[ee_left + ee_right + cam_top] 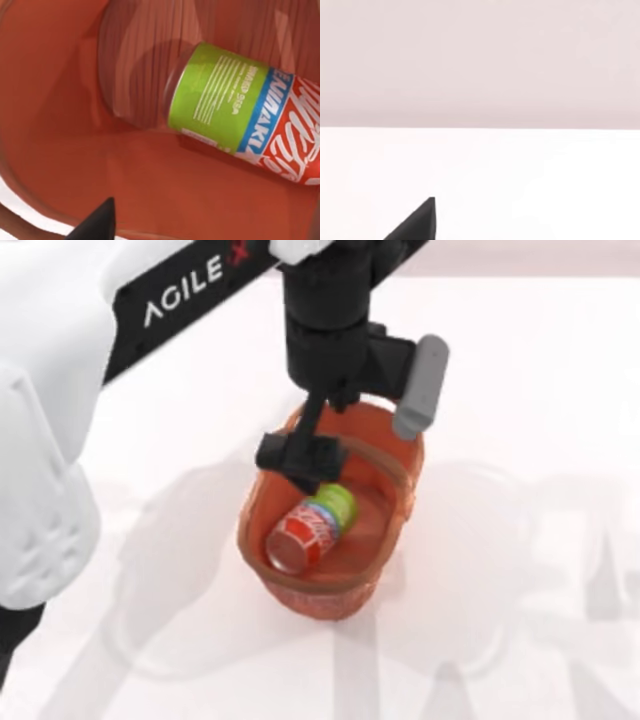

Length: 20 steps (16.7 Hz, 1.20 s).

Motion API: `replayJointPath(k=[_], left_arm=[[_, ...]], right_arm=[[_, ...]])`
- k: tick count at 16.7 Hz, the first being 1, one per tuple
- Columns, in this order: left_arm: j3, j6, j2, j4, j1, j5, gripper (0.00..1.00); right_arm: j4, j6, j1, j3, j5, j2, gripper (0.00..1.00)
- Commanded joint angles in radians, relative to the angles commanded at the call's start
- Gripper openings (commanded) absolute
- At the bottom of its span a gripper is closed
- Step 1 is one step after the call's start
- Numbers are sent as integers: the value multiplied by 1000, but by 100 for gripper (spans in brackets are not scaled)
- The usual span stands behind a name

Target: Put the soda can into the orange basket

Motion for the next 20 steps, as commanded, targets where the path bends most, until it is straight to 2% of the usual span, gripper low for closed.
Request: replayJointPath(k=[6,19,20], left_arm=[[-44,-1,-9,35,0,0,100],[-44,-1,-9,35,0,0,2],[-44,-1,-9,35,0,0,0]], right_arm=[[0,0,0,0,0,0,100],[0,0,0,0,0,0,100],[0,0,0,0,0,0,100]])
